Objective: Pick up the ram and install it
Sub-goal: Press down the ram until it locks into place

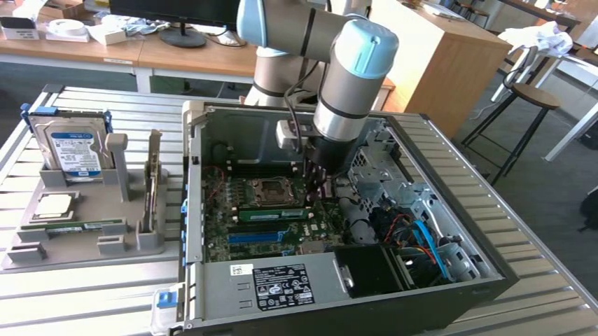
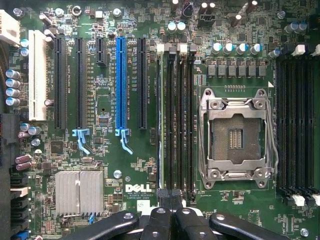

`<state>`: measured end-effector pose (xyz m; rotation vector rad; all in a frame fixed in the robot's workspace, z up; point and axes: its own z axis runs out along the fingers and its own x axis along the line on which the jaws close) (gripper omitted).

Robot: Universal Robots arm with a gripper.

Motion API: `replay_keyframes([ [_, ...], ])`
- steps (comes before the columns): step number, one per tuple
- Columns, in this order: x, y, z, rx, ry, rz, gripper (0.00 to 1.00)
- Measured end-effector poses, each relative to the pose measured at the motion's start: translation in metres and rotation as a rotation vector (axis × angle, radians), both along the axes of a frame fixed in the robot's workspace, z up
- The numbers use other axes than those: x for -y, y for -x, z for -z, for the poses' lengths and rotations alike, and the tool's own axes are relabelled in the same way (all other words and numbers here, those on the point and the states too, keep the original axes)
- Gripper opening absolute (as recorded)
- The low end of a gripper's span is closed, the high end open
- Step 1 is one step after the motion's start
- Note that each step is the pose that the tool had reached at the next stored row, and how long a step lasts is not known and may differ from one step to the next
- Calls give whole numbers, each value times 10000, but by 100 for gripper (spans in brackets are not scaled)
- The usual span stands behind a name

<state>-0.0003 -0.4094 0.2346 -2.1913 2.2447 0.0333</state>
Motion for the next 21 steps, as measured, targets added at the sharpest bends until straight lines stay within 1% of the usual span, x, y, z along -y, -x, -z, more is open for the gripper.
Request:
replay_keyframes([
  [14, 2, 0, 25, -1, 2, 0, 10],
  [17, 1, 0, 35, 2, -5, 0, 10],
  [21, 2, 0, 43, 0, 1, 0, 10],
])
